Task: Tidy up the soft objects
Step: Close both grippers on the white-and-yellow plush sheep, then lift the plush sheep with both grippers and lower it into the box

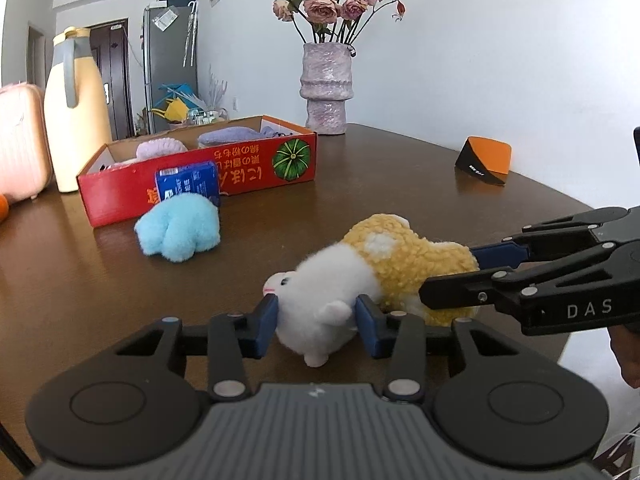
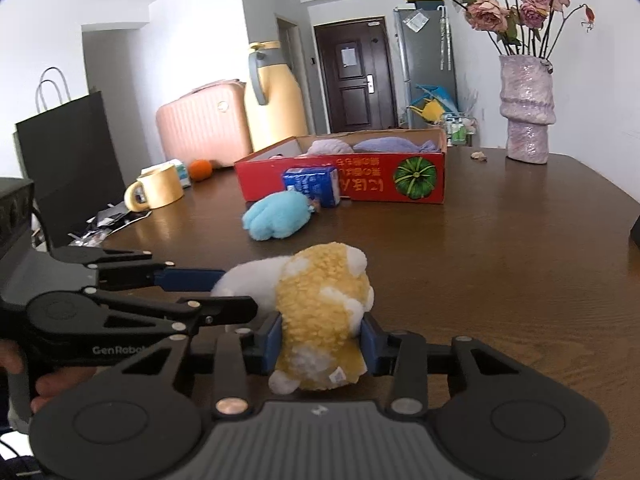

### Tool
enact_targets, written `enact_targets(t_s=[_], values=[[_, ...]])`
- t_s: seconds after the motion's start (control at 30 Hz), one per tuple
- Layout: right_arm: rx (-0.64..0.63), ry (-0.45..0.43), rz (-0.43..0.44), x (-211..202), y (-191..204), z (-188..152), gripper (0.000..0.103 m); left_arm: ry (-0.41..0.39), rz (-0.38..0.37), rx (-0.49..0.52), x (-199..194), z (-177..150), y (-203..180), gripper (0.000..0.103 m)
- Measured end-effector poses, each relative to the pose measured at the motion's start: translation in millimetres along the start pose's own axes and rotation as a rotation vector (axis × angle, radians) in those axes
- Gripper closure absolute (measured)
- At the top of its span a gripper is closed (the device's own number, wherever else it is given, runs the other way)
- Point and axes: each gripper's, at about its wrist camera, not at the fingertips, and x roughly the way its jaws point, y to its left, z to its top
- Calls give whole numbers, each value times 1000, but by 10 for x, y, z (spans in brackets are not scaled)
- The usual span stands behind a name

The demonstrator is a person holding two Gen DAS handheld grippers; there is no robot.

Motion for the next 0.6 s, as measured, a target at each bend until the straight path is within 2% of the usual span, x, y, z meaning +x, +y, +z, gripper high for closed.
enact_targets(t_s=[0.07,0.23,0.33,0.47,0.6], values=[[-4,4,11,-45,38,-24,64,10,2,-19,-37,-27,18,54],[6,7,31,-87,109,-65,64,8,-4,-31,-115,-63,67,60],[2,-2,39,-105,149,-32,65,-13,-20,-78,-172,4,170,62],[9,-26,63,-128,160,124,65,-79,-22,-81,-200,226,345,62],[-13,-64,75,18,141,539,65,-135,-18,-69,-29,735,723,62]])
